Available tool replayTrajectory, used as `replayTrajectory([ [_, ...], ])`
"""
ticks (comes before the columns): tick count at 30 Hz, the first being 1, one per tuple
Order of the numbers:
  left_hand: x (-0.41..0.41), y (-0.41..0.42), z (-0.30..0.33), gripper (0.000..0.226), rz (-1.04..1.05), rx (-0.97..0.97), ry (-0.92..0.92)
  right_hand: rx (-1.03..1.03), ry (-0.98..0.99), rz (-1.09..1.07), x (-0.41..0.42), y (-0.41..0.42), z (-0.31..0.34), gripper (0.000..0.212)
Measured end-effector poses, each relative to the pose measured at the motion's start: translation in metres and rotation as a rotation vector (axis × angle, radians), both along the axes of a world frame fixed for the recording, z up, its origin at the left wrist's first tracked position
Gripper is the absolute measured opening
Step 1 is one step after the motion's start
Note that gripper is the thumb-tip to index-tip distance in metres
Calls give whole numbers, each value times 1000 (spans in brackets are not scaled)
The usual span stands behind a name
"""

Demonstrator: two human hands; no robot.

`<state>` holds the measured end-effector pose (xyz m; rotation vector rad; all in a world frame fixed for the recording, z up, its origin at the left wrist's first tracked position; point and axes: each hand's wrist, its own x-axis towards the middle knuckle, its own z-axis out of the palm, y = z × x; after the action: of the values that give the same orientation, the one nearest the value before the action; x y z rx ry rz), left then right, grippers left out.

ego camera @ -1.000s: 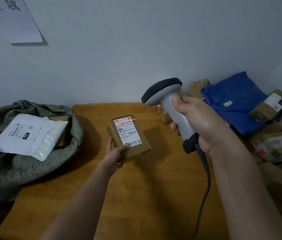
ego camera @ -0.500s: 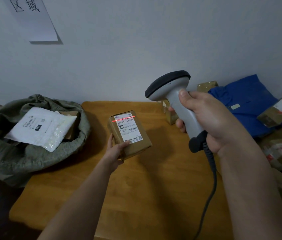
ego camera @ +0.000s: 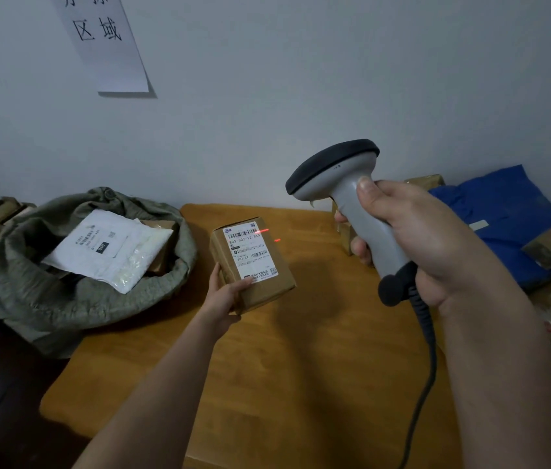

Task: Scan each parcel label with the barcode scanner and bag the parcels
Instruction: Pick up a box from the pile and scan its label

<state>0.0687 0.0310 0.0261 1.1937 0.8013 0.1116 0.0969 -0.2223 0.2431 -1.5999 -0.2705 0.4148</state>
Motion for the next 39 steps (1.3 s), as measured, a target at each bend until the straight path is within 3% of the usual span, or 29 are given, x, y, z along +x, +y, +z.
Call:
replayTrajectory([
  [10, -3, 35, -5, 99, -35, -28, -6, -72, -47, -29, -9, 40, -2, 37],
  [18, 13, 113, 6, 95, -139, -82, -75, -21, -37, -97, -16, 128, 1, 34],
  [26, 10, 220, 18, 86, -185, 78, -21, 9, 32, -90, -17, 239, -6, 33],
  [30, 10, 274, 21, 78, -20, 300, -44, -35, 150, -86, -9, 279, -23, 38],
  [32, 14, 301, 16, 75, 114, 528, 47, -66, 184, -87, -5, 293, -33, 39],
  [35, 19, 336, 3, 71, 164, 869, 373, -95, 203, -103, 2, 303, -45, 35],
  [39, 28, 363, -17, 65, 166, 843, 690, -152, 220, -141, 14, 304, -59, 35],
])
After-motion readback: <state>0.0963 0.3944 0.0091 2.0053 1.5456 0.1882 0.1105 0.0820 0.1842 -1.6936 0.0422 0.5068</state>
